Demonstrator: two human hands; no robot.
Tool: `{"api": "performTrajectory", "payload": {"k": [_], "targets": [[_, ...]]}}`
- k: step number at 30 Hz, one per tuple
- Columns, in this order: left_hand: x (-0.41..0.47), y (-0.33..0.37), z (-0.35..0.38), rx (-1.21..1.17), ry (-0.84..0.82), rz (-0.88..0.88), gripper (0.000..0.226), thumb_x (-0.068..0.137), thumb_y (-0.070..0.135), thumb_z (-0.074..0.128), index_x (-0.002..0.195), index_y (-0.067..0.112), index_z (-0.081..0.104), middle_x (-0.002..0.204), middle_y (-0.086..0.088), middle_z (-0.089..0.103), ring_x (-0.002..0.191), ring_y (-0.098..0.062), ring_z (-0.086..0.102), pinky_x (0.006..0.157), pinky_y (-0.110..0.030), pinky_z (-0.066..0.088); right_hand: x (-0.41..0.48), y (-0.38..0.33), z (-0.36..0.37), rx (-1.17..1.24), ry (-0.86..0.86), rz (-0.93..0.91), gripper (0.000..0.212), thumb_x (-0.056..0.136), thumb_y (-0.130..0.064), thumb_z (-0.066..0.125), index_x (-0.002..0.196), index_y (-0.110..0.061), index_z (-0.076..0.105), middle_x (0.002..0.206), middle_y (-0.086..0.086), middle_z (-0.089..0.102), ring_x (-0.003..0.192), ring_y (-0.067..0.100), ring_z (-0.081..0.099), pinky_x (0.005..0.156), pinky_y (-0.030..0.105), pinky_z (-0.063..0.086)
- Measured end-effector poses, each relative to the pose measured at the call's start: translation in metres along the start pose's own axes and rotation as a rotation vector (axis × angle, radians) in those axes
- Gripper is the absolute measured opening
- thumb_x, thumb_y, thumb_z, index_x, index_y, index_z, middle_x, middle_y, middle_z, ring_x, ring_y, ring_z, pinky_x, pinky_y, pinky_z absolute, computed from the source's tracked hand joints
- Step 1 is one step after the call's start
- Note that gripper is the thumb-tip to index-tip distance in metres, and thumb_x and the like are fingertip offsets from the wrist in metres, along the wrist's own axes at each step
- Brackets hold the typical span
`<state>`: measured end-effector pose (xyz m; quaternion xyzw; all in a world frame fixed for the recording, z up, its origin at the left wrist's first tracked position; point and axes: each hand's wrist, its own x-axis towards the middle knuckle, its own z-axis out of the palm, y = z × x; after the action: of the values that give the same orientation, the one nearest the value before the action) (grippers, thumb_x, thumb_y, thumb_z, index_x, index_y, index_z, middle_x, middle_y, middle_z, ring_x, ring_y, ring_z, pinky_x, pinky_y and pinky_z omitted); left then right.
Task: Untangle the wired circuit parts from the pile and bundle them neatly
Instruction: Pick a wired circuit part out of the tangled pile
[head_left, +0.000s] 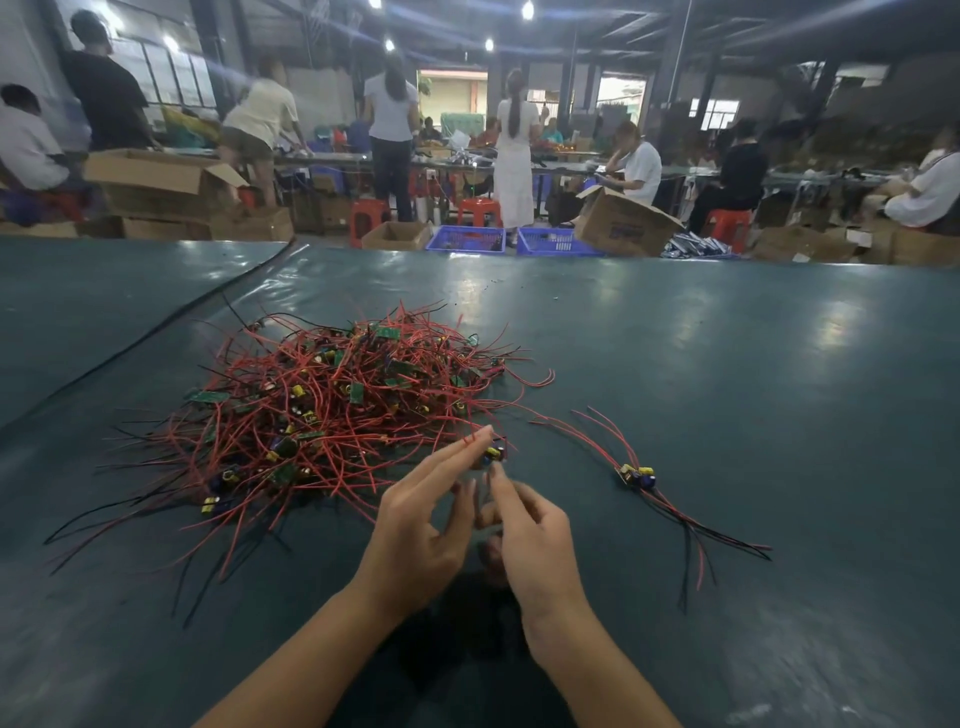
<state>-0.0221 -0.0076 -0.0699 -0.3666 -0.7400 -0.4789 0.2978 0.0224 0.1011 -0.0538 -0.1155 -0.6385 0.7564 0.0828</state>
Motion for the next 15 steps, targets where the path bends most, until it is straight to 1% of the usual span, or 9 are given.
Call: {"api": "performTrajectory", "payload": {"k": [2, 3, 4, 6, 8, 10, 13, 15], "targets": [[-0.001, 0.002, 0.002, -0.060, 0.001, 0.004, 0.044, 0.086, -0.008, 0.055, 0.129, 0.004, 0.058, 0.131, -0.003, 0.061, 0.125, -0.013, 0.056, 0.103, -0.025, 0.045, 0.004, -0.004, -0.005, 0.107, 0.008, 0.086, 0.025, 0.093, -0.039, 0.063, 0.082, -0.022, 0.077, 0.069, 0.001, 0.059, 0.059, 0.014, 0.051, 0.058, 0.027, 0.043], [-0.002, 0.003, 0.002, -0.086, 0.008, -0.003, 0.043, 0.086, -0.009, 0.055, 0.126, 0.005, 0.060, 0.129, -0.002, 0.063, 0.123, -0.013, 0.057, 0.101, -0.025, 0.047, 0.005, -0.005, -0.006, 0.143, -0.007, 0.113, 0.023, 0.091, -0.040, 0.065, 0.084, -0.022, 0.078, 0.071, 0.002, 0.059, 0.059, 0.017, 0.050, 0.059, 0.029, 0.042], [-0.003, 0.004, 0.002, -0.106, 0.013, -0.014, 0.041, 0.086, -0.009, 0.055, 0.124, 0.006, 0.062, 0.126, -0.001, 0.065, 0.120, -0.013, 0.060, 0.099, -0.026, 0.048, 0.006, -0.005, -0.008, 0.170, -0.027, 0.130, 0.023, 0.090, -0.040, 0.066, 0.082, -0.022, 0.078, 0.070, 0.000, 0.058, 0.056, 0.015, 0.049, 0.056, 0.029, 0.042], [-0.003, 0.004, 0.001, -0.134, 0.017, -0.046, 0.036, 0.087, -0.006, 0.056, 0.119, 0.006, 0.066, 0.120, 0.001, 0.069, 0.113, -0.013, 0.064, 0.093, -0.027, 0.052, 0.006, -0.006, -0.009, 0.197, -0.048, 0.135, 0.022, 0.089, -0.038, 0.067, 0.077, -0.022, 0.077, 0.067, -0.004, 0.057, 0.053, 0.009, 0.047, 0.051, 0.024, 0.039], [-0.003, 0.006, 0.000, -0.155, 0.026, -0.064, 0.029, 0.088, 0.000, 0.057, 0.114, 0.007, 0.069, 0.113, 0.004, 0.071, 0.106, -0.012, 0.067, 0.087, -0.025, 0.053, 0.006, -0.007, -0.011, 0.197, -0.025, 0.117, 0.017, 0.089, -0.030, 0.067, 0.076, -0.024, 0.077, 0.065, -0.009, 0.058, 0.053, 0.007, 0.045, 0.049, 0.021, 0.038], [-0.003, 0.007, -0.001, -0.142, 0.033, -0.046, 0.026, 0.088, 0.007, 0.057, 0.109, 0.009, 0.070, 0.108, 0.006, 0.072, 0.101, -0.009, 0.068, 0.083, -0.022, 0.053, 0.007, -0.007, -0.013, 0.184, 0.005, 0.096, 0.015, 0.088, -0.025, 0.068, 0.077, -0.025, 0.078, 0.062, -0.011, 0.059, 0.047, 0.004, 0.041, 0.046, 0.020, 0.036], [-0.003, 0.007, 0.001, -0.083, 0.011, -0.015, 0.024, 0.088, 0.004, 0.059, 0.108, 0.006, 0.071, 0.108, 0.003, 0.071, 0.101, -0.008, 0.067, 0.083, -0.024, 0.054, 0.008, -0.007, -0.015, 0.154, 0.065, 0.058, 0.019, 0.089, -0.022, 0.069, 0.073, -0.024, 0.078, 0.059, -0.006, 0.055, 0.044, 0.004, 0.040, 0.045, 0.021, 0.035], [-0.005, 0.005, 0.003, -0.038, 0.006, 0.004, 0.025, 0.086, -0.002, 0.060, 0.109, 0.002, 0.070, 0.110, -0.001, 0.070, 0.103, -0.010, 0.066, 0.084, -0.026, 0.055, 0.009, -0.007, -0.015, 0.145, 0.101, 0.024, 0.020, 0.090, -0.024, 0.067, 0.075, -0.025, 0.079, 0.065, 0.000, 0.056, 0.047, 0.005, 0.042, 0.046, 0.023, 0.037]]}}
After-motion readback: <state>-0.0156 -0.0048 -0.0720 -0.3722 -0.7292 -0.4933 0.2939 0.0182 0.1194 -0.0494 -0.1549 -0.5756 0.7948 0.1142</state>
